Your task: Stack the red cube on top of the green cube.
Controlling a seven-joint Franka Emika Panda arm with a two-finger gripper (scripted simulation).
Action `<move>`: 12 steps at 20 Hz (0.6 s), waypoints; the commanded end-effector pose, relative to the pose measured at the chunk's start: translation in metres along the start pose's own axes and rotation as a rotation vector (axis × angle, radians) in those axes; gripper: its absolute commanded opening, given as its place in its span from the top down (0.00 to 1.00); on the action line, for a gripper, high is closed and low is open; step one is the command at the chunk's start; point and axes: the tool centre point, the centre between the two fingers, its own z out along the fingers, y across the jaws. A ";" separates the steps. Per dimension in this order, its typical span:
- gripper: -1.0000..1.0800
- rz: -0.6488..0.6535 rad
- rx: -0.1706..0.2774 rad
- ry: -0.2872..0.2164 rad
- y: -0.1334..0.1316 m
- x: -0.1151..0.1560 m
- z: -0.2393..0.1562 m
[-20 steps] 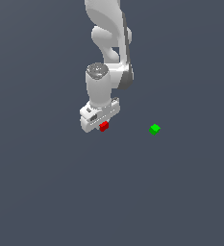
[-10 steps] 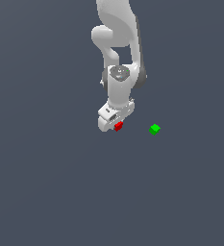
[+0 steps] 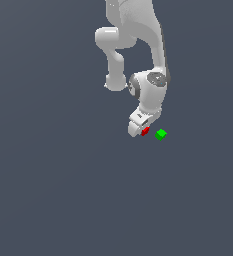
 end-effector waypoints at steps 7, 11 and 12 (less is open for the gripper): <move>1.00 0.002 -0.001 0.000 -0.062 0.042 0.015; 1.00 0.002 -0.001 0.000 -0.080 0.055 0.019; 1.00 0.002 -0.001 0.000 -0.083 0.057 0.020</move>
